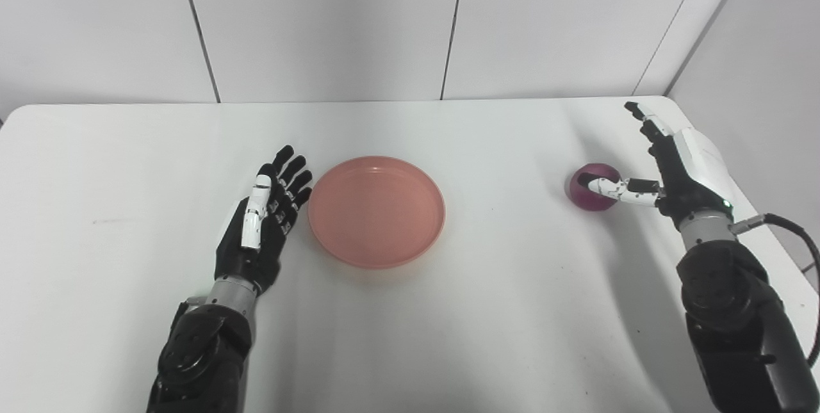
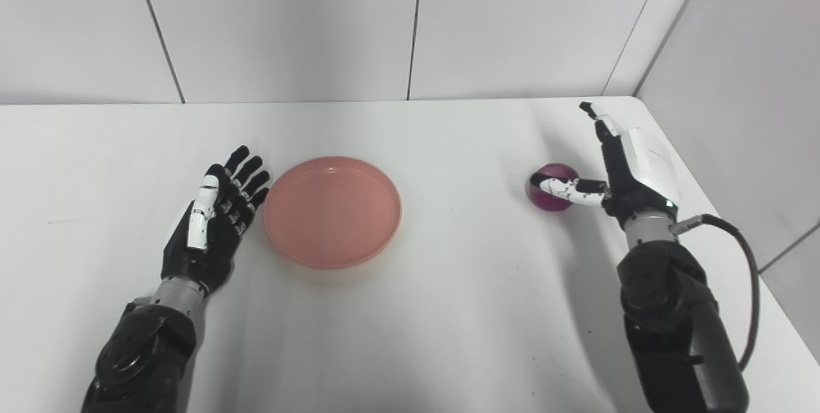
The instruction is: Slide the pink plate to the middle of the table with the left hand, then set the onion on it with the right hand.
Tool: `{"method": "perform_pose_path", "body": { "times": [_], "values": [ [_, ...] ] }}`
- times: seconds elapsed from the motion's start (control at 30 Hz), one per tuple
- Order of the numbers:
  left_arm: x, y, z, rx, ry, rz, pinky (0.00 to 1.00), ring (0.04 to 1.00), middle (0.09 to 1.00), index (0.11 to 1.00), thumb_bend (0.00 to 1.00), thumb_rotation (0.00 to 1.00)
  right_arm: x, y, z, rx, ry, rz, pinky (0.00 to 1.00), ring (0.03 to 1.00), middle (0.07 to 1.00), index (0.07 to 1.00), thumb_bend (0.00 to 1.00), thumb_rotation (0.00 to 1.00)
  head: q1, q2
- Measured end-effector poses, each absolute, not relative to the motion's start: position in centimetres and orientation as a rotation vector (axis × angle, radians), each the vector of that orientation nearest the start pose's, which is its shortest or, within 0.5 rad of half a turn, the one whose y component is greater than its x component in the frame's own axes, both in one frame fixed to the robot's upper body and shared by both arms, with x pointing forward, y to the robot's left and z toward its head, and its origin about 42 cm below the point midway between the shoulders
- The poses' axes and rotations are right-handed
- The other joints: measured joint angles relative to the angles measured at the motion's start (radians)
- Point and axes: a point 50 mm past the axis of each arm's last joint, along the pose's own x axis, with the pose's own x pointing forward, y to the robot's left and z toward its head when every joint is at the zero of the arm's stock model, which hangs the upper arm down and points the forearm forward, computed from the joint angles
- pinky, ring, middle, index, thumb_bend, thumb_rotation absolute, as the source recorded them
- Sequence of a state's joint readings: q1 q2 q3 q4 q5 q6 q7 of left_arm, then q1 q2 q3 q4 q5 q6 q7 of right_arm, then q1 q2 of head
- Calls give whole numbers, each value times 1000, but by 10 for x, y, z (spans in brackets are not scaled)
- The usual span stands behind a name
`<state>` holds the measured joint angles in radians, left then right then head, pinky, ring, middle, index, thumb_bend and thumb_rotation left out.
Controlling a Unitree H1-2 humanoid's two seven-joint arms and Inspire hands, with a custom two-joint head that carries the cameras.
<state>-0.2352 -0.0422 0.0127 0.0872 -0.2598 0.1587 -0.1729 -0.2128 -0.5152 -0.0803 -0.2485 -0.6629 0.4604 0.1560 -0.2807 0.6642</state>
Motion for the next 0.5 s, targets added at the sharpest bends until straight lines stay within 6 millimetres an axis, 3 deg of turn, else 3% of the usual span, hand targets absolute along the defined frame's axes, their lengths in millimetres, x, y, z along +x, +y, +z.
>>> {"method": "perform_pose_path", "body": {
  "times": [0.5],
  "values": [
    [356, 171, 134, -314, -2, -280, 959, 956, 964, 942, 476, 1000, 337, -388, 234, -1071, 122, -293, 796, 890, 919, 916, 1000, 394, -11, -3]
  ]
}}
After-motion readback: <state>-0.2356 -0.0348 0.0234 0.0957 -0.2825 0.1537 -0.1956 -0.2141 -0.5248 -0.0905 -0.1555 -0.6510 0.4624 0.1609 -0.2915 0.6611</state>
